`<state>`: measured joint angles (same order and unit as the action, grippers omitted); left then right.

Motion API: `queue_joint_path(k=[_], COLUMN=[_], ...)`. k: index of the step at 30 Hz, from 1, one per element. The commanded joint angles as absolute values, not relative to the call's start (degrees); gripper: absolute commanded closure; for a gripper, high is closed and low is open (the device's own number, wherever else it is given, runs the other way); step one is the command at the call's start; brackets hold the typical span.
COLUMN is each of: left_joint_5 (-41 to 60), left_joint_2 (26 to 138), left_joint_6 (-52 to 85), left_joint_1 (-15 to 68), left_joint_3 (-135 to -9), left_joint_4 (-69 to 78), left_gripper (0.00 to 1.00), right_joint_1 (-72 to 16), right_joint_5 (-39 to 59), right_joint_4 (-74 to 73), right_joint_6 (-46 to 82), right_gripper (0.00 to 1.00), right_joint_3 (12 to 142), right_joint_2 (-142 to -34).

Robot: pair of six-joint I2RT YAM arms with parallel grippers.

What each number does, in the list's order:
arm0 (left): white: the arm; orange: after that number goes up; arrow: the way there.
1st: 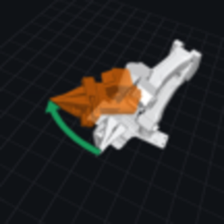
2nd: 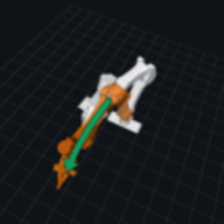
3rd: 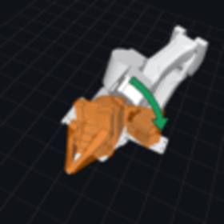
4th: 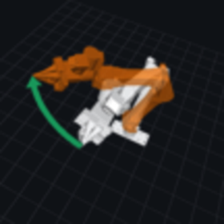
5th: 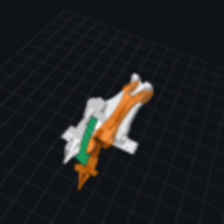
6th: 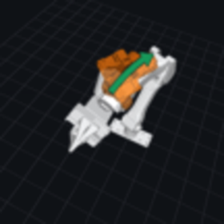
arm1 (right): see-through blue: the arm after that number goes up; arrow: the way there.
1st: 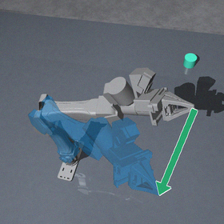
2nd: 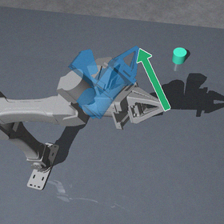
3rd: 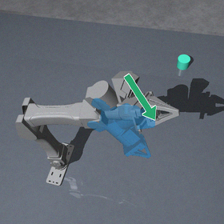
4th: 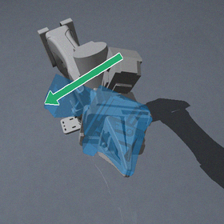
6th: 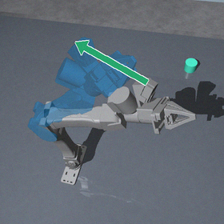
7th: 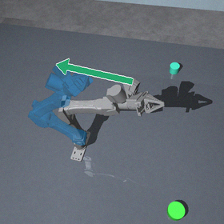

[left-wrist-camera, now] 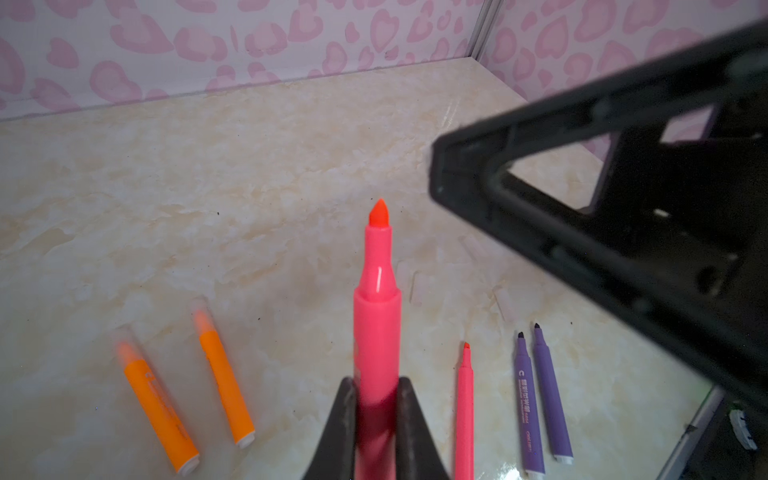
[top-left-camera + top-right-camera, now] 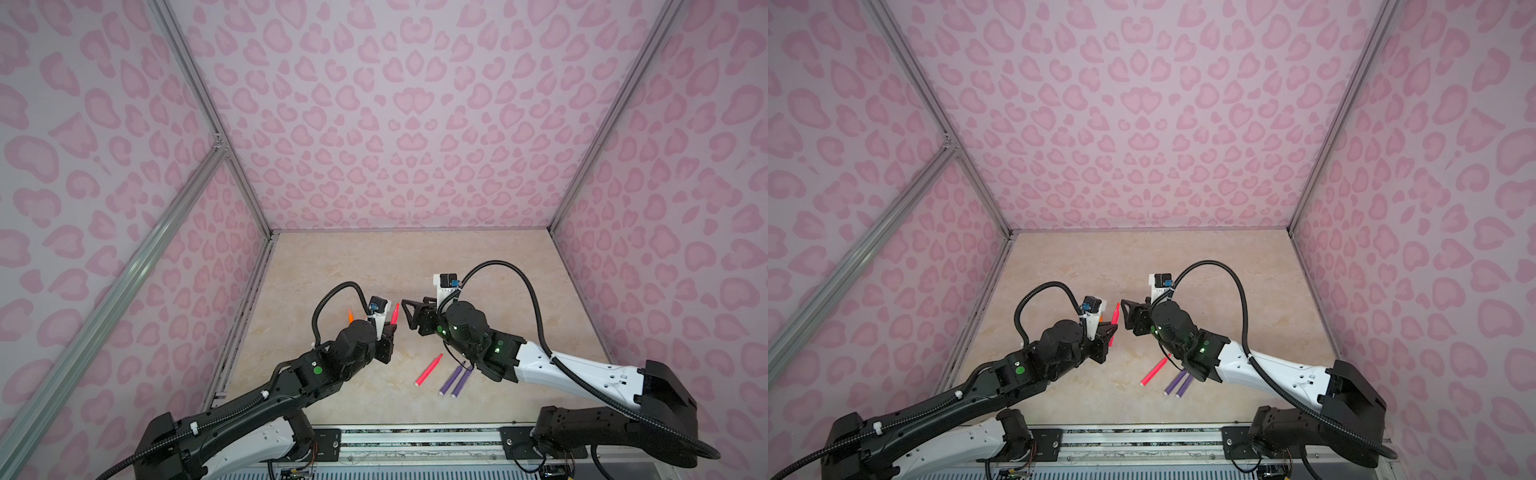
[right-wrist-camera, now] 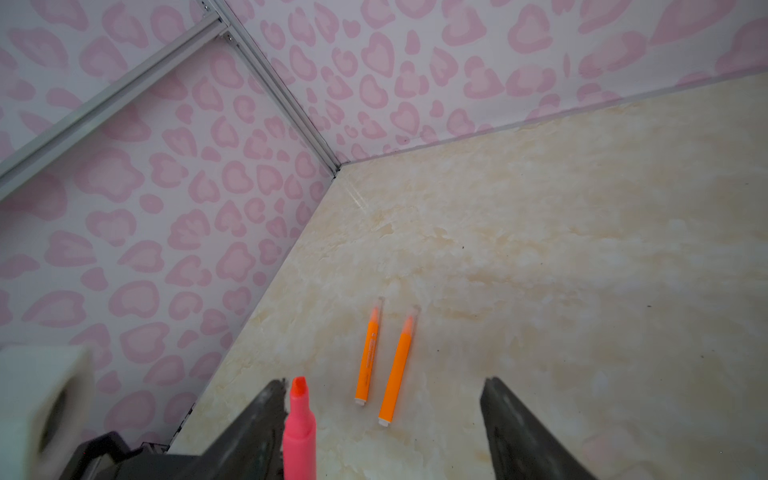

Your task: Insert the pens into the pen caps

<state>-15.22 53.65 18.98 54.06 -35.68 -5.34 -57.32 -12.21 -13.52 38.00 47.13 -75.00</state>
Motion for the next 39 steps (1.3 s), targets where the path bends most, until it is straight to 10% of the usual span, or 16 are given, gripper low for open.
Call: queue_joint_path(k=[1, 24, 33, 39], left_joint_5=[-15.86, -9.23, -8.75, -8.76], left_joint_2=[53.45, 52.30, 54.82, 54.62], left_joint_6=[18.99, 18.29, 18.49, 18.66], left_joint_1=[54.05, 54.05, 54.05, 54.05], left_joint_3=[-35.43, -34.69, -35.93, -35.57], left_joint_4=[-2.35, 0.06, -0.56, -0.22], left_gripper=[0.97, 0.97, 0.97, 0.71], right_joint_1=[-58.52, -60.53, -61.19, -62.72], right_joint_5=[-11.01, -10.77, -10.34, -11.38], right_joint_4=[-17.14, -22.57, -21.45, -21.88], right_joint_6=[39.08, 42.01, 42.80, 43.18], right_gripper=[0.26, 0.62, 1.00, 1.00], right_joint_3=[48.43, 48.48, 48.36, 47.65], right_joint_2=[-77.53, -82.48, -81.33, -80.11])
